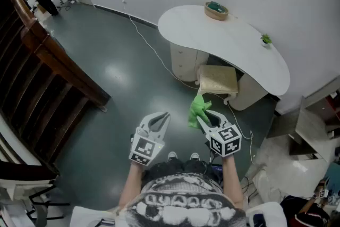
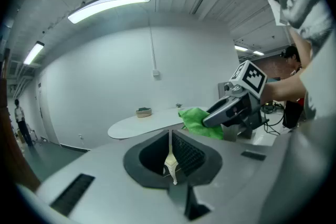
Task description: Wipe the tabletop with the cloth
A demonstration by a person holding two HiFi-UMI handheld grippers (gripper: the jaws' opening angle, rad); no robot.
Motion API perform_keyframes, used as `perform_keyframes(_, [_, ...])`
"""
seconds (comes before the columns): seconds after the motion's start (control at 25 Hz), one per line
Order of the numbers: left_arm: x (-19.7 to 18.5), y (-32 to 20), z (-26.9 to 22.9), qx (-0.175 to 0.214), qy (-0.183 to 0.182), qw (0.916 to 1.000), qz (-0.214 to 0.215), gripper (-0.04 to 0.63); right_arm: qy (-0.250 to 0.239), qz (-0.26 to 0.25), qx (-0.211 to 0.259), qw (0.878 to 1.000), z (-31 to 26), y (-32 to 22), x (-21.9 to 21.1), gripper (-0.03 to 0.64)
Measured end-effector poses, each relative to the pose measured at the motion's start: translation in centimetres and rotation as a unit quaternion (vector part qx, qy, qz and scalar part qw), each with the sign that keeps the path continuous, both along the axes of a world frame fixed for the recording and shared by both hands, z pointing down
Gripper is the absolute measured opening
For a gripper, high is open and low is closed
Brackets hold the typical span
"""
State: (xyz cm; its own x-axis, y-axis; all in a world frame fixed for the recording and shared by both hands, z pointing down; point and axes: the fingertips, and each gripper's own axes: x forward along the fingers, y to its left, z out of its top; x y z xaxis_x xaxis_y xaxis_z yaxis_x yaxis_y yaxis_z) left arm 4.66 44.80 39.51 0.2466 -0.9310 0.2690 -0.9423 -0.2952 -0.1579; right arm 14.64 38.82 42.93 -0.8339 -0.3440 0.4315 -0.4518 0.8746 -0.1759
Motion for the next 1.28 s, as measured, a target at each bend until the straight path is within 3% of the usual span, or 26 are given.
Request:
perform_keyframes(0.48, [4.0,-2.8,-0.2,-0.003,0.002,1.0000,0.000,0.018,-0.008,-0.011,-0.003,1.000,-0.6,-2.4,3.0,0.121])
perform_keyframes(0.88, [6.4,-4.8,-1.0,0.009,-0.016,0.9992,-0.037,0.018,-0.030,-0.044,-0.004,0.999,-0.7,-4.9,5.3,0.121])
perform_keyframes(1.12, [6.4,-5.1,0.4,-0.010,-0.013,0.9972,-0.073,0.018,-0.031,-0.077,-0.027,0.996,0.9,-6.4,4.2,0.121])
perform_keyframes(1.28, [3.7,-5.3,1.5,-0.021,-0.009,0.9955,-0.092,0.018,-0.027,-0.094,-0.038,0.994,2.1,-6.8,1.5,0.121])
